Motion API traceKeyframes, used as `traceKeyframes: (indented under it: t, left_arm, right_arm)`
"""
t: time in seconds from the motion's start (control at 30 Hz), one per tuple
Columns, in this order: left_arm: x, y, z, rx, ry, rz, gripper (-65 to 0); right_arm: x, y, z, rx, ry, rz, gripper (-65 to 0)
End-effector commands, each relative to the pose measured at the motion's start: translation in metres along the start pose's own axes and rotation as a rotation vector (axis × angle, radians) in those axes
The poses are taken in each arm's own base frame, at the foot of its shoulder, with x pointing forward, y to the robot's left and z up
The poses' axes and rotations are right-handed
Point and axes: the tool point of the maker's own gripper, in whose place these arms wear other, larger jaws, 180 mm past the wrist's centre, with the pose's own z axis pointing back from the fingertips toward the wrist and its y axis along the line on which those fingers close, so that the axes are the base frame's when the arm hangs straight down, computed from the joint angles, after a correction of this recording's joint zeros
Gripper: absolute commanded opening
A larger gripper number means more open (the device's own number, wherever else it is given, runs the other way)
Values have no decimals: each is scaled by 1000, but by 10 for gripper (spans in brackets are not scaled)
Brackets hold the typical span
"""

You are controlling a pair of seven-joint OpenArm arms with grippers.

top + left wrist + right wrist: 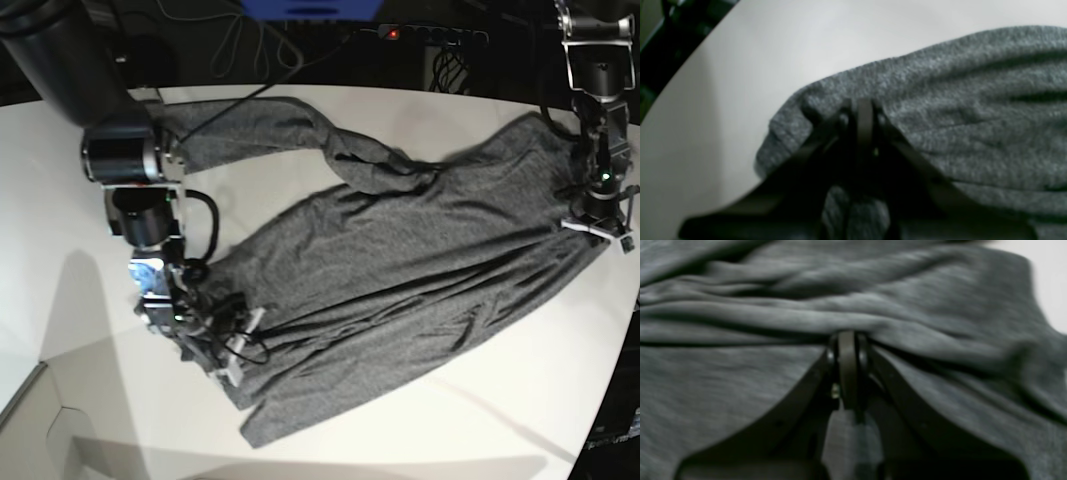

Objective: Layout the t-shirt on the table in an organized manner, then fold the t-shirt properly
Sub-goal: 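Release and regrasp the shirt edge with the right gripper, lifting it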

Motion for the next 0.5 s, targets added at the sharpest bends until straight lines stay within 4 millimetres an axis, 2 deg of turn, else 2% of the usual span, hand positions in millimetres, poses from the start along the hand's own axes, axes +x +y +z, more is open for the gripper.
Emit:
traceKeyframes:
  t: [0.0,0.03,0.07,0.17,0.23,0.33,0.37,0.47]
  left_arm:
    - [0,6,5,10,27,2,-623]
    - [9,-1,10,-6,6,16,-623]
    - [18,-6,16,-20,-13,34,-623]
    - [49,-17,32,-48,-82,70,-623]
    - [68,-28,41,-75,-115,87,-623]
    - [81,-45,47,-112,-130,97,-623]
    - [91,-51,47,-124,-150,104,-623]
    - [102,-82,38,-177,-157,102,-623]
  right_arm:
    - [53,-4,9,-6,-121,17,-650]
    - [64,-3,13,-10,-147,23,-650]
    - [66,-5,18,-20,-154,22,-650]
    - [71,-9,39,-59,-183,39,-650]
    - [66,-5,54,-83,-177,66,-650]
    - [44,16,74,-95,-156,100,-650]
    - [34,24,81,-96,-148,101,-650]
    - [-7,62,99,-72,-122,79,-650]
